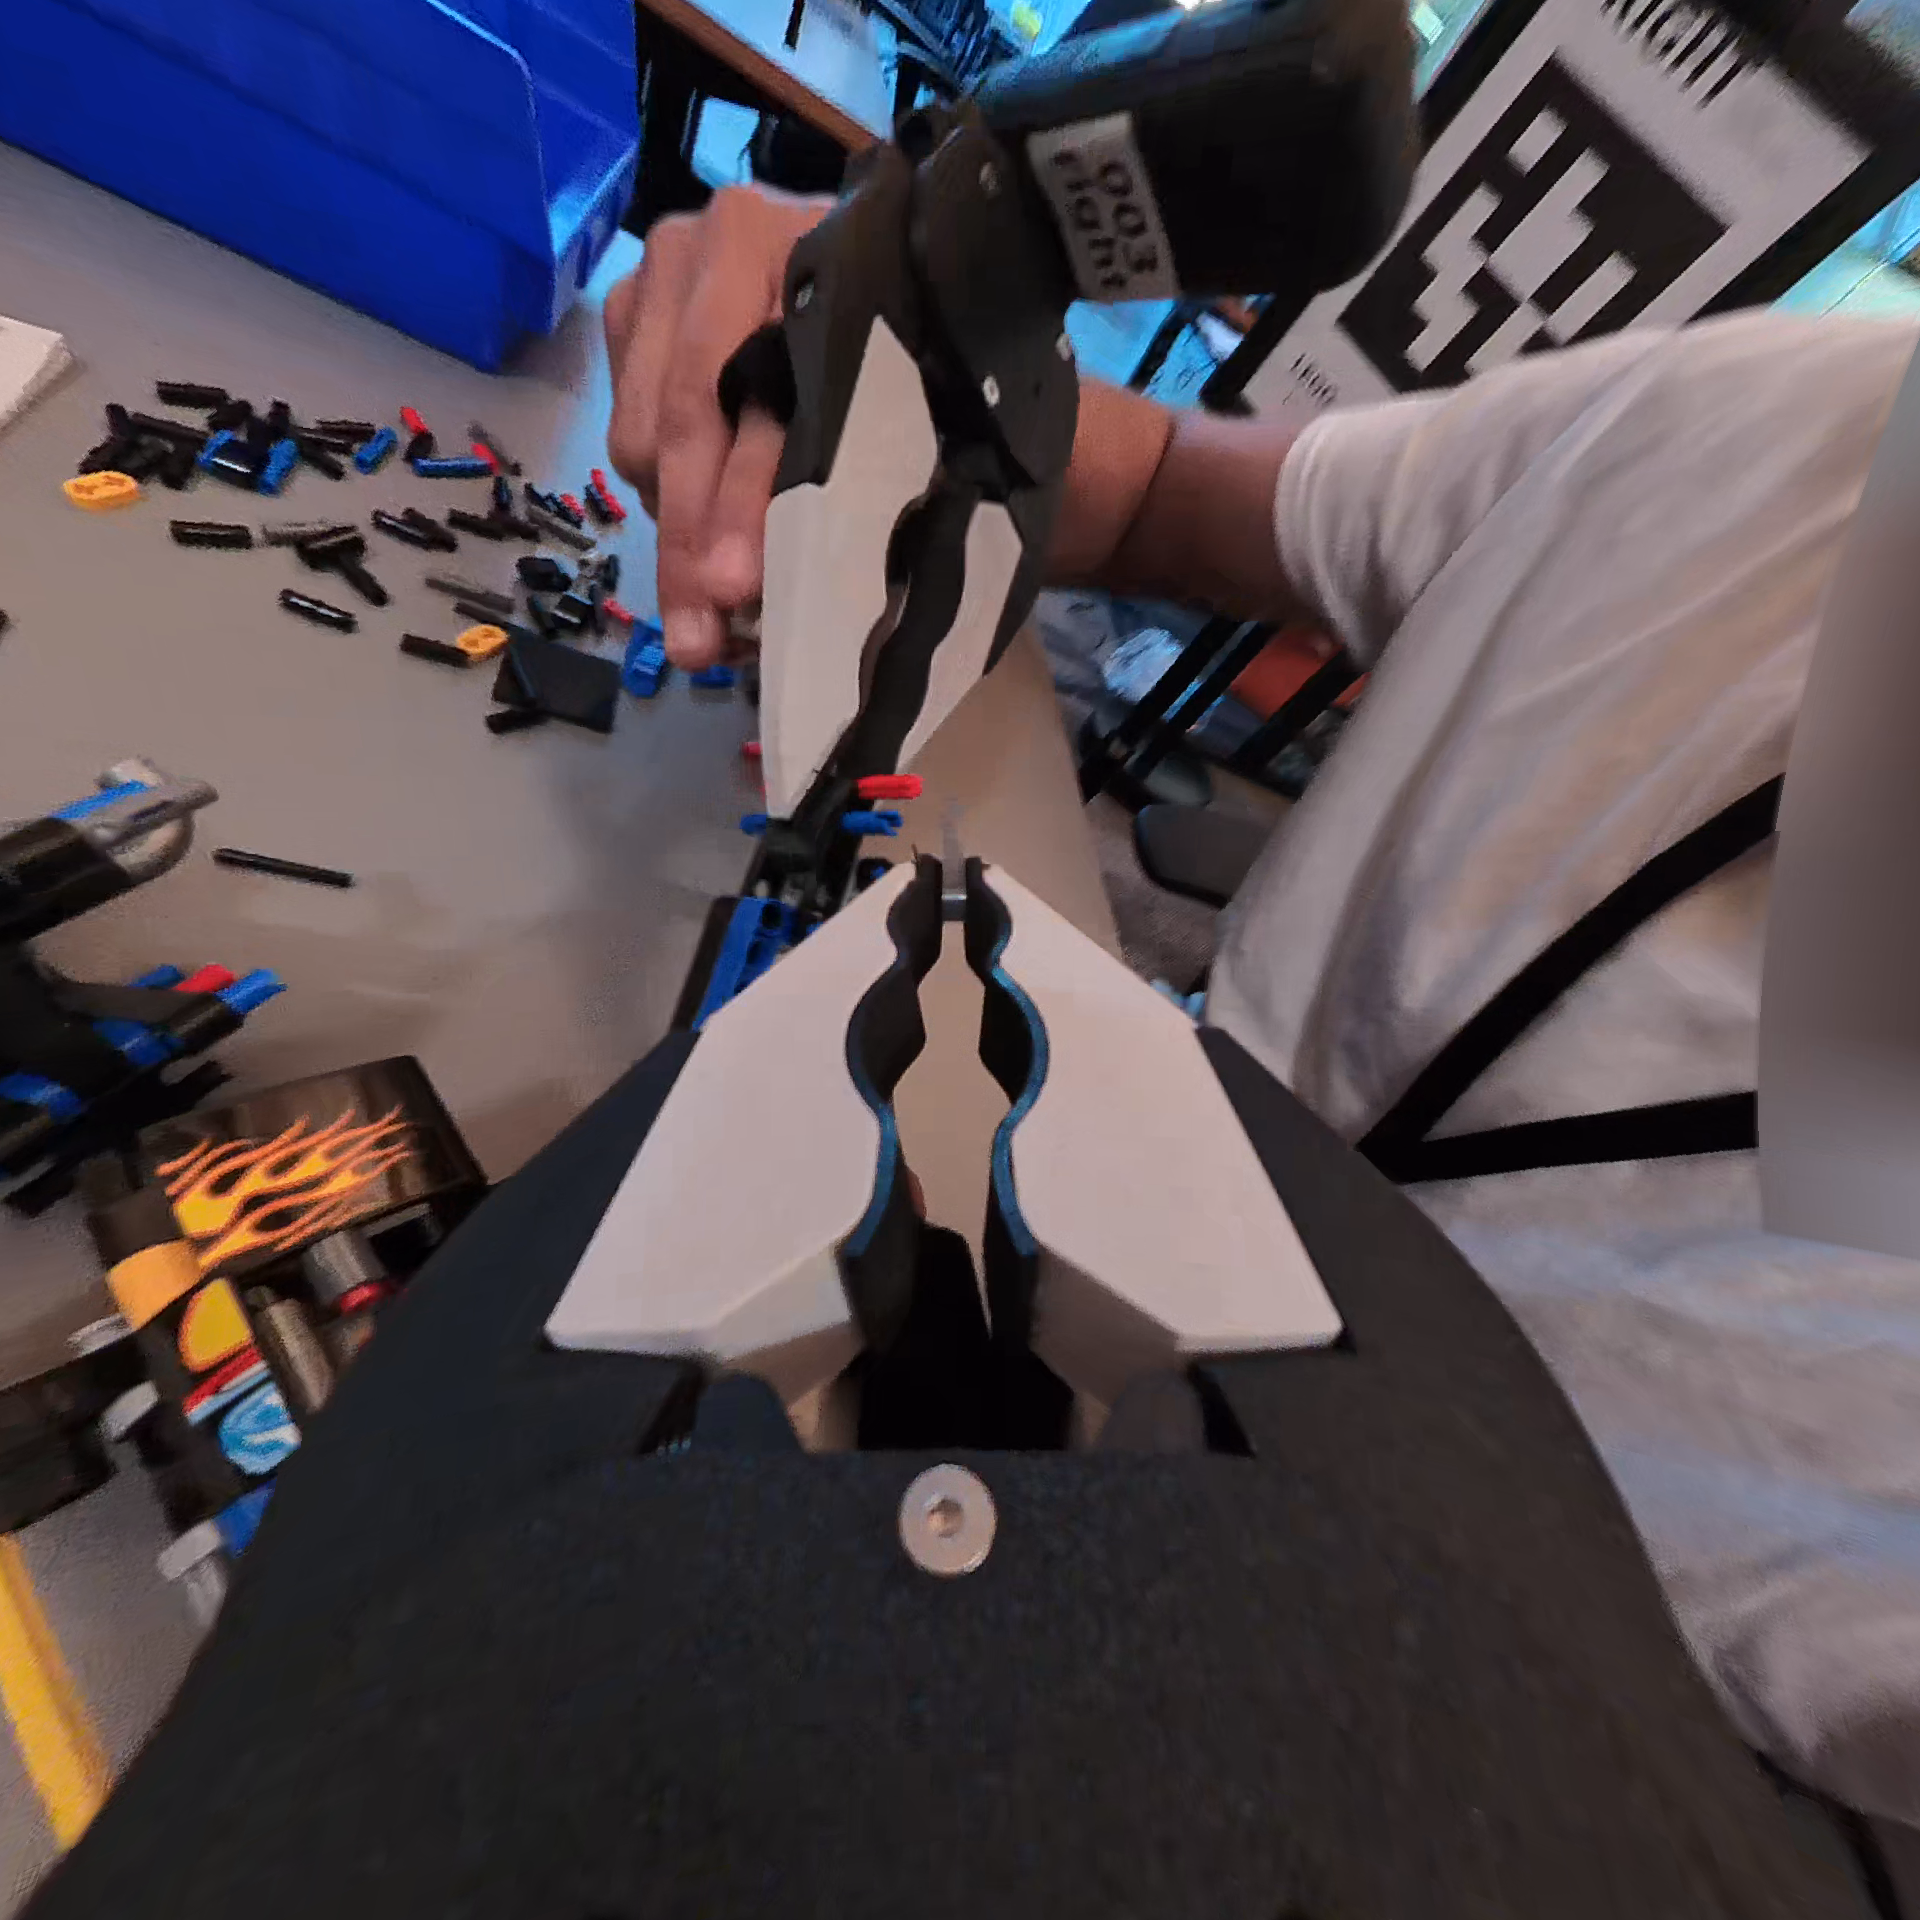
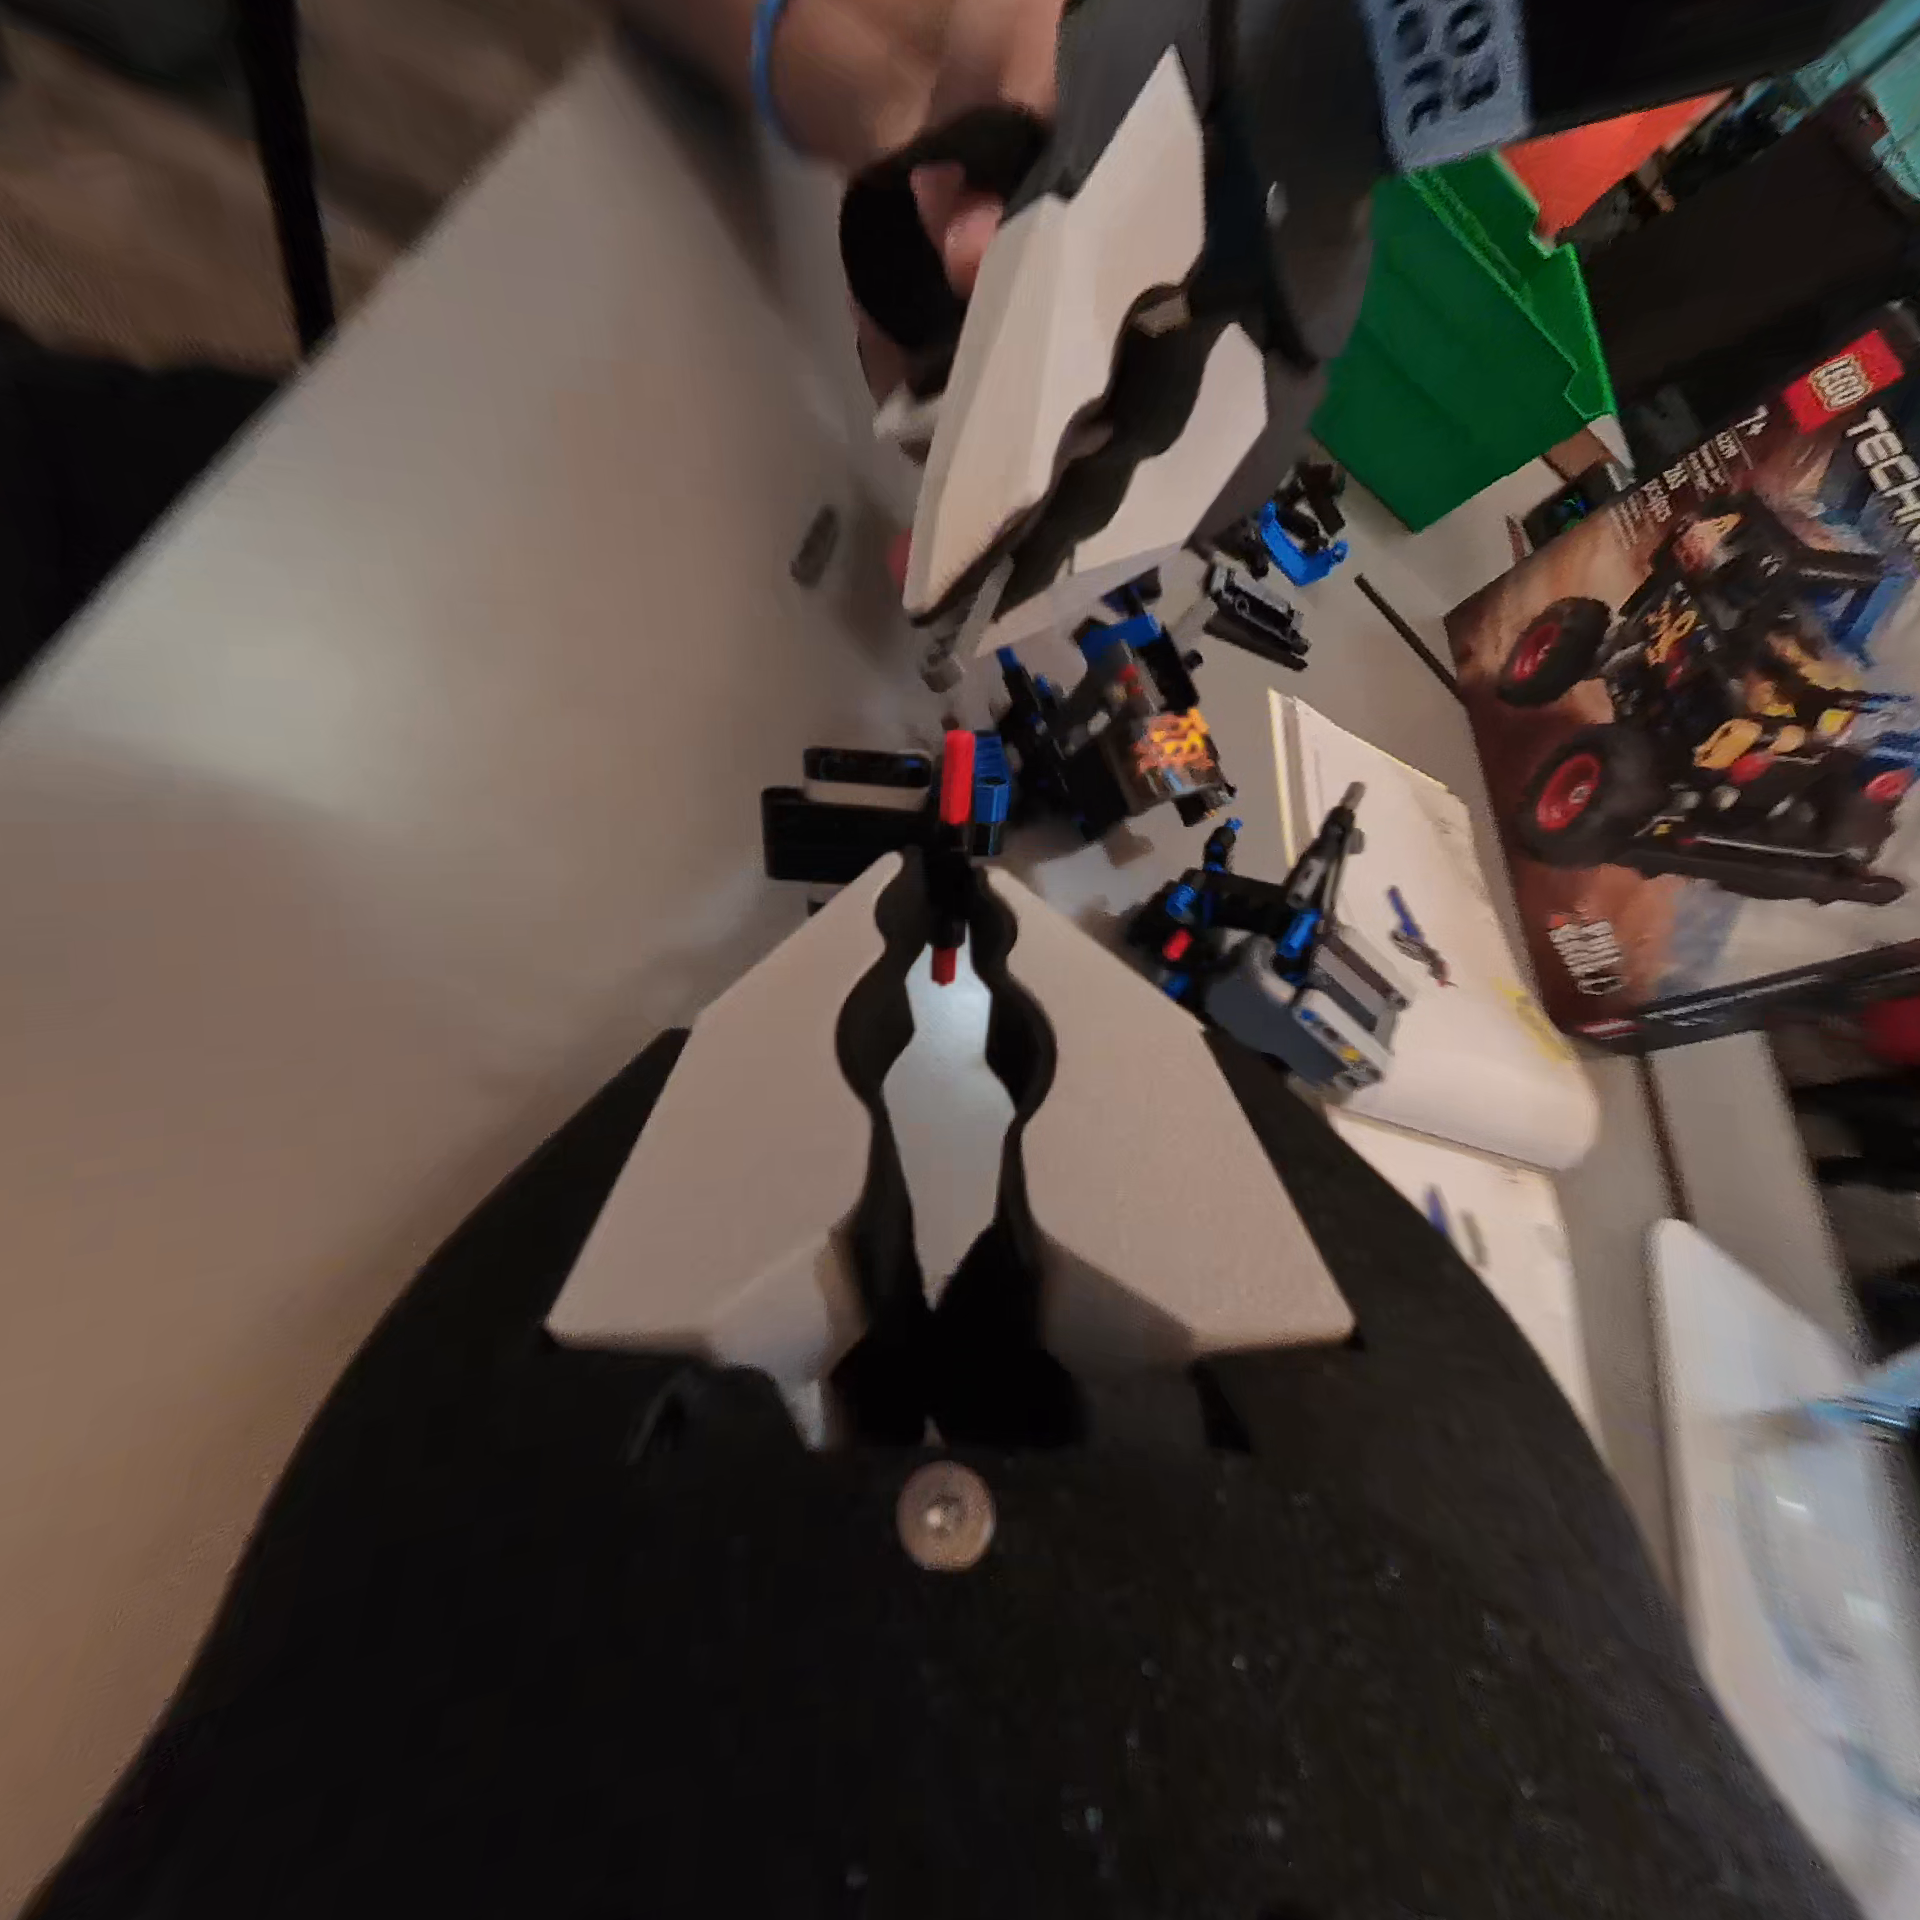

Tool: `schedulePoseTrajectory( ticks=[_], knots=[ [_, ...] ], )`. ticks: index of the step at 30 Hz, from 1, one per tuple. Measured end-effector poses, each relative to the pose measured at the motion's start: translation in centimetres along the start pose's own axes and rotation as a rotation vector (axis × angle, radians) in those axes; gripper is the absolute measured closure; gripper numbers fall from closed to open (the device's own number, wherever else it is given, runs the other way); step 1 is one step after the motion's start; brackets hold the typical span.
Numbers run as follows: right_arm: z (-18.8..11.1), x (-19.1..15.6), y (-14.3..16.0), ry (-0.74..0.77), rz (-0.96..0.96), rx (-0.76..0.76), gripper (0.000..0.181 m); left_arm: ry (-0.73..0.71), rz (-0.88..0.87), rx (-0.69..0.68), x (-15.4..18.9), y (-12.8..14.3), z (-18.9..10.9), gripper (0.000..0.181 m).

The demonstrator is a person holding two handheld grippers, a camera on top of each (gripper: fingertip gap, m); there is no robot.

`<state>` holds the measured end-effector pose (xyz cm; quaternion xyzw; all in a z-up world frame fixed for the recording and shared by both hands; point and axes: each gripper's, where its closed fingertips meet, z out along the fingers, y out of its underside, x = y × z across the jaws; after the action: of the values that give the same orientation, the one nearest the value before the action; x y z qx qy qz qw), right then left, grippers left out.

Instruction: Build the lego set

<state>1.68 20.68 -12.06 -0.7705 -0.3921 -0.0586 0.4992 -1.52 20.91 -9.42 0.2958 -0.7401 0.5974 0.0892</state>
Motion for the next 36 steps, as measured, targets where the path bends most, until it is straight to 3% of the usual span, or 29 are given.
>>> schedulePoseTrajectory(
  ticks=[3,11,22,36],
  knots=[
    [-0.3,-0.3,-0.3,-0.006,0.088,0.052,0.175,0.058,-0.096,0.038,0.2,-0.3,0.0,0.180],
    [0.1,-0.7,-0.7,0.073,-0.044,0.015,0.175,0.170,-0.264,0.085,0.5,-0.1,0.8,0.180],
    [-1.3,0.6,-1.6,0.128,-0.042,0.076,0.175,0.202,-0.343,0.144,0.5,-0.6,1.0,0.180],
    [-1.1,0.6,-1.1,0.187,-0.157,0.013,0.175,0.247,-0.341,0.183,0.7,-1.2,0.6,0.180]
  ],
)
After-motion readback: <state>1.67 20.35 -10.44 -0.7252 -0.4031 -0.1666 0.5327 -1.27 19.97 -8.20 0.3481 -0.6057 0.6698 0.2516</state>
